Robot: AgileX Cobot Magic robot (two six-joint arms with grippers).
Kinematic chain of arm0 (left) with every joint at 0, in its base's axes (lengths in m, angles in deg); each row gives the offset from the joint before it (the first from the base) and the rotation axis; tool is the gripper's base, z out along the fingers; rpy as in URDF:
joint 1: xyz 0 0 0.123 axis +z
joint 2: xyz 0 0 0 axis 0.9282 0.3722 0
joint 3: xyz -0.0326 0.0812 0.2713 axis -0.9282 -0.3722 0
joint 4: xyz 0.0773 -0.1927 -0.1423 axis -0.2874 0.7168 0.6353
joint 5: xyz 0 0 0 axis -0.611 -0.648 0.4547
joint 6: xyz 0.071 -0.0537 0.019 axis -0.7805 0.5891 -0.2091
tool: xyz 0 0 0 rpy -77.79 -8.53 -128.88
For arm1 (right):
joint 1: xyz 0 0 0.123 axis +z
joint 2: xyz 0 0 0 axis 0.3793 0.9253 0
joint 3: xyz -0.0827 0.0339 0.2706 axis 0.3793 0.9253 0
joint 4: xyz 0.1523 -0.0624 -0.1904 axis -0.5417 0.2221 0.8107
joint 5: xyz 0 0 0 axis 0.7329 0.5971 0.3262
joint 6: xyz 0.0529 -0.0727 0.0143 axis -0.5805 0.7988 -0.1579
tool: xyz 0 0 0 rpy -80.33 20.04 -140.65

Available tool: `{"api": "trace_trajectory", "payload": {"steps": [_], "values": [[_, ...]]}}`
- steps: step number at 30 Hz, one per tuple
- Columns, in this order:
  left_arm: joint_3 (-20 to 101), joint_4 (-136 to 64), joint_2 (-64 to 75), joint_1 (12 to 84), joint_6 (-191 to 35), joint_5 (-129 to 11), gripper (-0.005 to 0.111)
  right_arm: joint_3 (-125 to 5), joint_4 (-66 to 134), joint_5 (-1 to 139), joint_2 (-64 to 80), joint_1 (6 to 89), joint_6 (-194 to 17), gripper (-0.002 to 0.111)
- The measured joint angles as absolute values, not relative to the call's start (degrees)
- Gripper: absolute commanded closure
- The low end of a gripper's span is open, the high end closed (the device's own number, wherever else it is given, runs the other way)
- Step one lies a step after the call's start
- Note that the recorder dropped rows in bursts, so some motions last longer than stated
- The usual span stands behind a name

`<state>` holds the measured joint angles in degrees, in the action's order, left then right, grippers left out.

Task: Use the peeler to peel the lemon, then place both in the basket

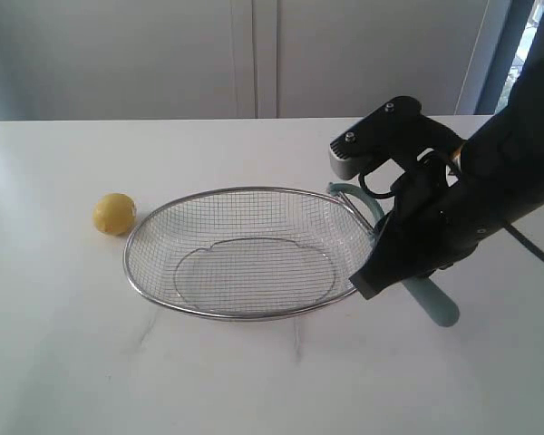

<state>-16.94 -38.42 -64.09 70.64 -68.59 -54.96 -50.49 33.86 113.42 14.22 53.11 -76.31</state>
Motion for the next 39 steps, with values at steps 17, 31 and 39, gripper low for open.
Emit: {"api": "trace_trajectory", "payload": {"steps": [17, 31, 39], "values": [[-3.06, -38.42, -56.44, 70.64, -68.59, -67.58, 0.107, -50.49, 33.86, 113.42, 14.22, 53.11, -76.31, 0.108], [8.16, -38.42, -41.63, 70.64, -68.59, -83.34, 0.107, -50.49, 33.86, 113.42, 14.22, 53.11, -76.31, 0.108], [12.67, -38.42, -33.52, 70.64, -68.59, -90.78, 0.107, -50.49, 33.86, 113.42, 14.22, 53.11, -76.31, 0.108]]}}
